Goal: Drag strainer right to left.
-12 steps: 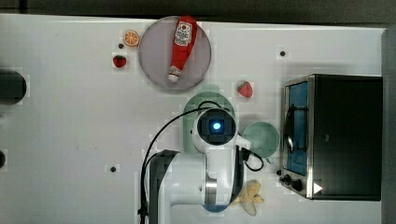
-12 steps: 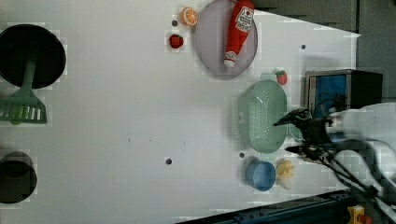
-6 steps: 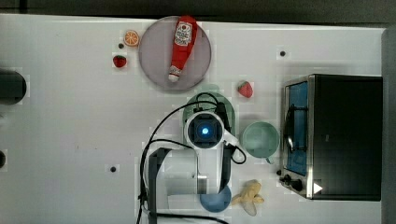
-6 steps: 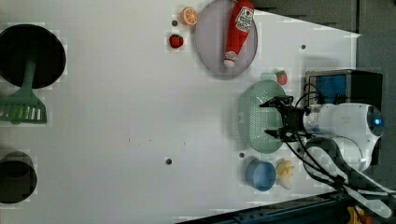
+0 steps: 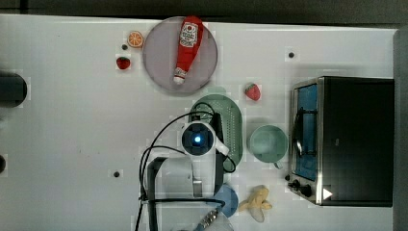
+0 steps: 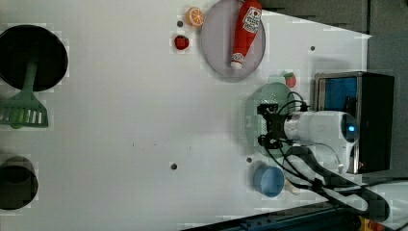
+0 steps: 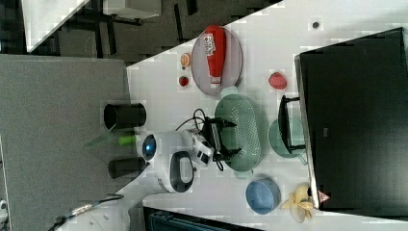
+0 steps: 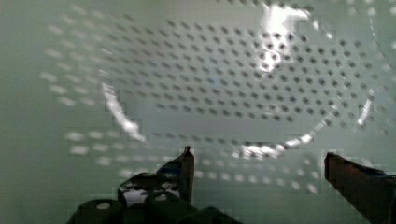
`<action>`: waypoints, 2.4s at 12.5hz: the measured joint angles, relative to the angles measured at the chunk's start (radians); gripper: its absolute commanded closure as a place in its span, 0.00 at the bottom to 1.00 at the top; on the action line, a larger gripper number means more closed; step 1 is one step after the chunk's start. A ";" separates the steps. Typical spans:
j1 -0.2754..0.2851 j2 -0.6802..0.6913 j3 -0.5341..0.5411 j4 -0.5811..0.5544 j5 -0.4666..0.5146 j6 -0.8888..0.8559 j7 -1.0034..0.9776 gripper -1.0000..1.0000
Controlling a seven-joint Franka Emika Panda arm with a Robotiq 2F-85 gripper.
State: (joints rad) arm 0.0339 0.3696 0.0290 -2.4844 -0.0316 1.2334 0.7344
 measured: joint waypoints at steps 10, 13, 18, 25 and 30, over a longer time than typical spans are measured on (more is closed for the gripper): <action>0.108 -0.017 0.024 0.041 0.011 -0.010 0.137 0.00; 0.140 0.027 0.072 0.078 -0.002 -0.004 0.255 0.00; 0.220 0.083 0.118 0.148 0.029 -0.060 0.382 0.00; 0.356 0.161 0.136 0.279 0.045 -0.100 0.507 0.00; 0.423 0.190 0.139 0.354 0.083 -0.124 0.513 0.00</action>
State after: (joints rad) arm 0.4573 0.5596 0.1685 -2.1309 0.0518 1.1094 1.2471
